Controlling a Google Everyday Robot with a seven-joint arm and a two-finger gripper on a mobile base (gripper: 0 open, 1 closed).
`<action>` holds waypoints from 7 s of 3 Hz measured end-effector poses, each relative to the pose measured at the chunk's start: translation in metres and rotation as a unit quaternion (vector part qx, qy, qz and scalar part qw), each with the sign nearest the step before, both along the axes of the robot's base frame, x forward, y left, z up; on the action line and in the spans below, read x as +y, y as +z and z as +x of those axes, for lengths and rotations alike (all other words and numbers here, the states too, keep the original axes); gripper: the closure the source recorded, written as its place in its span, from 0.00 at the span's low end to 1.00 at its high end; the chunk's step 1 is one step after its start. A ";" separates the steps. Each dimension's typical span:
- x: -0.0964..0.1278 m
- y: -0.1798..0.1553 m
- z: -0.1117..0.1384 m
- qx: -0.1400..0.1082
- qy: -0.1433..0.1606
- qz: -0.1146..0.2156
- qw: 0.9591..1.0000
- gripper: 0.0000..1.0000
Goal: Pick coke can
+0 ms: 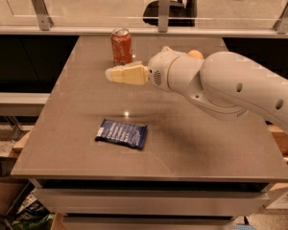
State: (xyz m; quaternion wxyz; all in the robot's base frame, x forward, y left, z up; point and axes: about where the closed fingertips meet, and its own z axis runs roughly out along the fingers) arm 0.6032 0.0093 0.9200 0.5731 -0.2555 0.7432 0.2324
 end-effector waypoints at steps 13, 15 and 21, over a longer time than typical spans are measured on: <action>0.090 -0.011 0.119 -0.056 0.023 0.017 0.998 1.00; 0.089 -0.004 0.121 -0.054 0.033 0.027 0.998 1.00; 0.039 0.131 0.118 -0.077 0.060 0.035 0.995 1.00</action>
Offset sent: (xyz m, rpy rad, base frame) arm 0.0502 0.0320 -0.0228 0.0205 -0.0280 -0.0316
